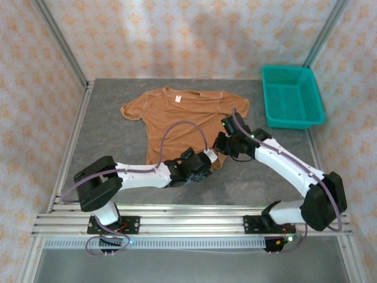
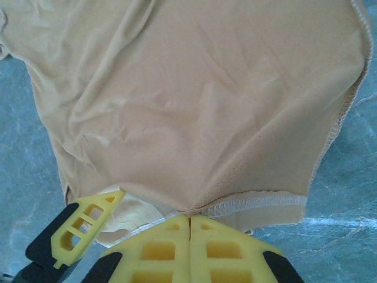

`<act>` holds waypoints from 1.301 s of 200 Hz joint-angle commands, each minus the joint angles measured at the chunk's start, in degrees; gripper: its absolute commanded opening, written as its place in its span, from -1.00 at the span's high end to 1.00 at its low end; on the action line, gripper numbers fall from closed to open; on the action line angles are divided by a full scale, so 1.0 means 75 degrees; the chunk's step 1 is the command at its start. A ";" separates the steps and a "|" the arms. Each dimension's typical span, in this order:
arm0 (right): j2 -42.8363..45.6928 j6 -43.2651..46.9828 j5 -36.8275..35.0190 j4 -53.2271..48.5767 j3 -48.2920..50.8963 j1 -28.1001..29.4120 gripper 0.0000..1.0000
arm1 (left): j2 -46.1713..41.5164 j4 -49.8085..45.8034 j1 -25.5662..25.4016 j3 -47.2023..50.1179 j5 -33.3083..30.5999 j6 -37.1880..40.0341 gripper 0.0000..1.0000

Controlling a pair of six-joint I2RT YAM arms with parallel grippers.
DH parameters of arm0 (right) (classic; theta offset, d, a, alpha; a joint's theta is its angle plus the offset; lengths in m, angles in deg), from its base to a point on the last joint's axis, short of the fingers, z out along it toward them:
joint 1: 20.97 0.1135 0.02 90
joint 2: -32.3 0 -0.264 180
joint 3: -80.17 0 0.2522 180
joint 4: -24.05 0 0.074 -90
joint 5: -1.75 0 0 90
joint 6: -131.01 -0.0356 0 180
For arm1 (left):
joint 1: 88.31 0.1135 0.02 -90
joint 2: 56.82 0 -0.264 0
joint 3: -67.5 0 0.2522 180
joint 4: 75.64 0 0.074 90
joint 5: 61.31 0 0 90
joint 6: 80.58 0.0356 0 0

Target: Fold the inside-out t-shirt

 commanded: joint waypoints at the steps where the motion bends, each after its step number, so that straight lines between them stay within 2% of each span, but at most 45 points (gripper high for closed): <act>1: 0.0252 0.0108 -0.0010 -0.0290 -0.0154 -0.0160 1.00 | -0.0267 0.0255 0.0117 0.0353 -0.0741 0.0047 -0.47; 21: 0.0286 0.0120 0.0008 -0.0337 -0.0143 -0.0232 1.00 | -0.0411 0.0366 0.0301 0.0574 -0.0828 -0.0060 -0.14; 67: 0.0583 0.0202 -0.0002 -0.0491 -0.0187 -0.0464 1.00 | -0.0705 0.0308 0.0990 0.0954 -0.0554 -0.0225 0.17; 88: 0.0634 0.0237 -0.0068 -0.0543 -0.0198 -0.0514 1.00 | -0.0929 0.0199 0.1206 0.1004 -0.0326 -0.0243 0.58; 102: 0.0631 0.0261 -0.0063 -0.0560 -0.0173 -0.0592 1.00 | -0.1015 0.0058 0.1405 0.1008 -0.0223 -0.0368 1.00; 141: 0.0579 0.0392 -0.0074 -0.0479 -0.0143 -0.0824 1.00 | -0.1458 0.0121 0.1863 0.1380 -0.0110 -0.1020 1.00; 168: 0.0193 0.0765 -0.0069 -0.0179 -0.0359 -0.1097 1.00 | -0.1727 -0.0267 0.2102 0.1131 -0.0108 -0.1905 1.00; 183: -0.0175 0.1069 -0.0043 -0.0114 -0.0733 -0.1403 1.00 | -0.1683 -0.0744 0.2133 0.0423 0.0001 -0.2116 1.00; 205: -0.0763 0.1380 0.0003 0.0057 -0.1435 -0.1839 1.00 | -0.1183 -0.1465 0.2134 -0.0950 0.0736 -0.2019 1.00; 235: -0.1698 0.1660 0.0136 0.0088 -0.2437 -0.2219 1.00 | 0.0387 -0.3468 0.2265 -0.3468 0.1346 -0.2383 1.00; 253: -0.2262 0.1913 0.0095 -0.0207 -0.2892 -0.2374 1.00 | 0.1000 -0.4139 0.2496 -0.4506 0.2218 -0.2698 1.00; 260: -0.2480 0.1983 0.0102 -0.0358 -0.2999 -0.2439 0.74 | 0.1144 -0.4253 0.2575 -0.4775 0.2541 -0.2874 1.00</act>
